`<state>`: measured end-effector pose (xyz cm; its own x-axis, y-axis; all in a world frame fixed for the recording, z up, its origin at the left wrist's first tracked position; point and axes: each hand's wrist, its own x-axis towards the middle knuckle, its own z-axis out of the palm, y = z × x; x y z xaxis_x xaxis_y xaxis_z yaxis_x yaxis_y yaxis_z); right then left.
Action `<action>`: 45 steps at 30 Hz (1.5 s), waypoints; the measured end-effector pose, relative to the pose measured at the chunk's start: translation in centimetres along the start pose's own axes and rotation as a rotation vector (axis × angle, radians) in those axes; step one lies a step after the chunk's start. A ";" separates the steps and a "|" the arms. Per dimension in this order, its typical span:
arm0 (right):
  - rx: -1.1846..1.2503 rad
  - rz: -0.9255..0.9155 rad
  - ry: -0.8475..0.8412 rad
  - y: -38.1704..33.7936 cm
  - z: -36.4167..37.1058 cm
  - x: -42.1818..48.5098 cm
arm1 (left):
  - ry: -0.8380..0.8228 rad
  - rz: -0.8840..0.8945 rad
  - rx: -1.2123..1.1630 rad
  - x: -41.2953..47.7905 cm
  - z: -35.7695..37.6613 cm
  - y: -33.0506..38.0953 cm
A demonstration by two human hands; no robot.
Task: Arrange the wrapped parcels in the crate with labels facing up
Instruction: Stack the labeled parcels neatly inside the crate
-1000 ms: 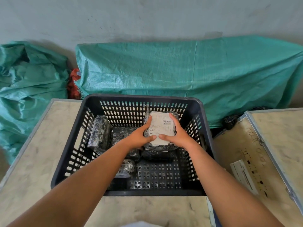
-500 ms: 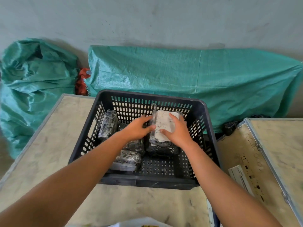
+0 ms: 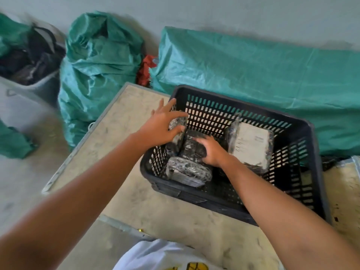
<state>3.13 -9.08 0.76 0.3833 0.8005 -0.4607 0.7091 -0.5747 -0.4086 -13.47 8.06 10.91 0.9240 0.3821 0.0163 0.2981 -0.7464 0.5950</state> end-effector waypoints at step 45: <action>0.061 -0.063 0.064 -0.1 -5.3 -2.6 | -0.027 -0.219 -0.192 -0.9 1.6 -2.9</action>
<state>5.20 -10.21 6.22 0.3777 0.8434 -0.3822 0.6961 -0.5308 -0.4833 -14.83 9.03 7.88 0.8493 0.5062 -0.1497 0.4433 -0.5299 0.7230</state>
